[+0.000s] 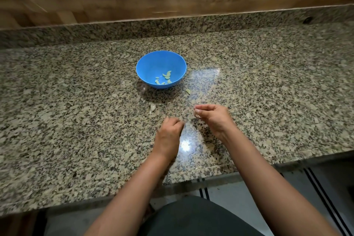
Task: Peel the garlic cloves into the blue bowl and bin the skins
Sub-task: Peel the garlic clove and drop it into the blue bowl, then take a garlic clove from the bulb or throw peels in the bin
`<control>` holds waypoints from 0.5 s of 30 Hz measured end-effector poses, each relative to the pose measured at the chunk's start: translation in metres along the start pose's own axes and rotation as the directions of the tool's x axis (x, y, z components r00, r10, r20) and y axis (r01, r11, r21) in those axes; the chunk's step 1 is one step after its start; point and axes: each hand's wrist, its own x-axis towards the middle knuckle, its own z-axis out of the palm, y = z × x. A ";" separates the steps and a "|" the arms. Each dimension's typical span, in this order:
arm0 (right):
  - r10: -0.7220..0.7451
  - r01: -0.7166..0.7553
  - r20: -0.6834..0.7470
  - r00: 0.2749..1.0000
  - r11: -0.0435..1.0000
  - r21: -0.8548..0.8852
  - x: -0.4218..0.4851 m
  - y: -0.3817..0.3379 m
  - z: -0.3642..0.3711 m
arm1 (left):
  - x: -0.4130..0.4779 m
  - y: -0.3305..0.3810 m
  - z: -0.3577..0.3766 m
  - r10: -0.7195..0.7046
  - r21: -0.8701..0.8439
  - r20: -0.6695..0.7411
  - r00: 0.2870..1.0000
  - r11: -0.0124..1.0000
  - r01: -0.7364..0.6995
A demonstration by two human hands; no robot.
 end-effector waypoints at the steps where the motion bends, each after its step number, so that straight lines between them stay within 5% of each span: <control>1: 0.005 -0.005 0.008 1.000 1.000 0.000 0.000 0.000 0.000 | -0.001 0.001 -0.001 -0.011 0.006 0.005 1.000 1.000 0.011; 5: 0.036 -0.036 0.038 0.999 0.999 -0.008 -0.001 0.001 0.002 | 0.001 -0.001 -0.004 -0.062 -0.056 0.050 0.997 0.996 0.065; 8: 0.101 -0.101 0.083 0.991 0.995 0.007 -0.006 0.000 0.006 | 0.001 -0.001 -0.015 -0.300 -0.222 0.063 0.952 0.926 0.307; 11: 0.149 -0.150 0.154 0.977 0.989 0.000 -0.010 -0.001 0.019 | -0.009 0.001 -0.024 -0.637 -0.573 0.085 0.767 0.598 0.560; 15: 0.174 -0.168 0.310 0.935 0.985 -0.046 -0.028 0.011 0.063 | -0.037 -0.010 -0.049 -0.829 -0.865 0.071 0.555 0.226 0.449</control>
